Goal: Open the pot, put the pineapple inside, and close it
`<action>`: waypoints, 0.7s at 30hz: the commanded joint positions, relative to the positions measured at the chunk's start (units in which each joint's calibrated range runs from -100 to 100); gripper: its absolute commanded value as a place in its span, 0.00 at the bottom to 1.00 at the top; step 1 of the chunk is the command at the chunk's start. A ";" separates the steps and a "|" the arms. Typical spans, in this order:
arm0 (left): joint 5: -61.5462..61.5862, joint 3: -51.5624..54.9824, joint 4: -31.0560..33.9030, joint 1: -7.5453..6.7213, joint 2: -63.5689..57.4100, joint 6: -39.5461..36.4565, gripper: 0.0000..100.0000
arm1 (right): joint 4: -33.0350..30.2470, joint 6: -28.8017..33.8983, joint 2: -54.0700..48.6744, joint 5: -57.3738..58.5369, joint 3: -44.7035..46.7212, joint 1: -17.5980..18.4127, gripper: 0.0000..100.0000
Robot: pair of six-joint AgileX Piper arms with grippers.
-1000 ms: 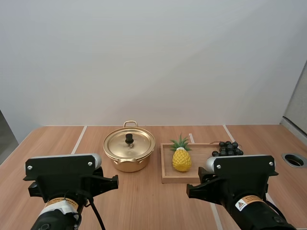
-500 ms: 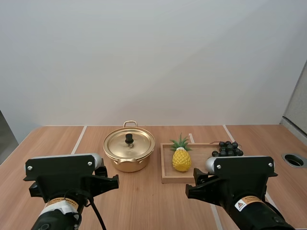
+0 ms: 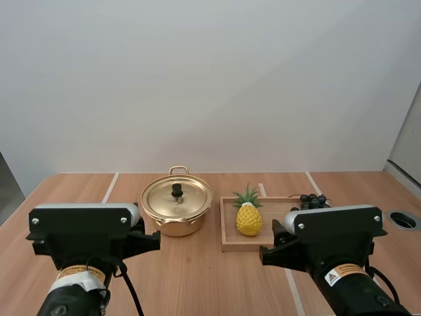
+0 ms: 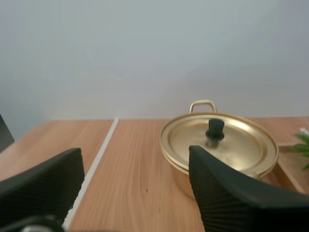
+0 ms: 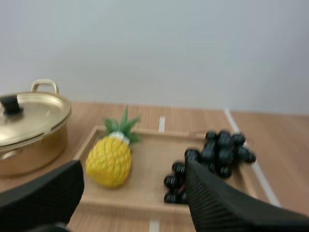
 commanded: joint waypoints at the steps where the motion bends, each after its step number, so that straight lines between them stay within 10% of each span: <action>1: -10.19 -6.38 0.87 -0.02 0.00 0.06 1.00 | -1.28 -0.42 -0.16 -17.13 -2.77 -0.26 1.00; 6: -4.52 -18.18 0.63 -0.02 0.00 2.15 1.00 | -0.79 -0.42 -0.16 -21.37 -9.96 -0.37 1.00; 14: 25.76 -34.18 -0.82 -0.02 0.00 1.68 1.00 | 2.23 -0.40 -0.16 22.44 -25.11 -0.37 1.00; 21: 40.44 -38.73 -0.82 -0.02 0.00 1.97 1.00 | 2.14 -3.23 -0.16 36.63 -30.45 -0.37 1.00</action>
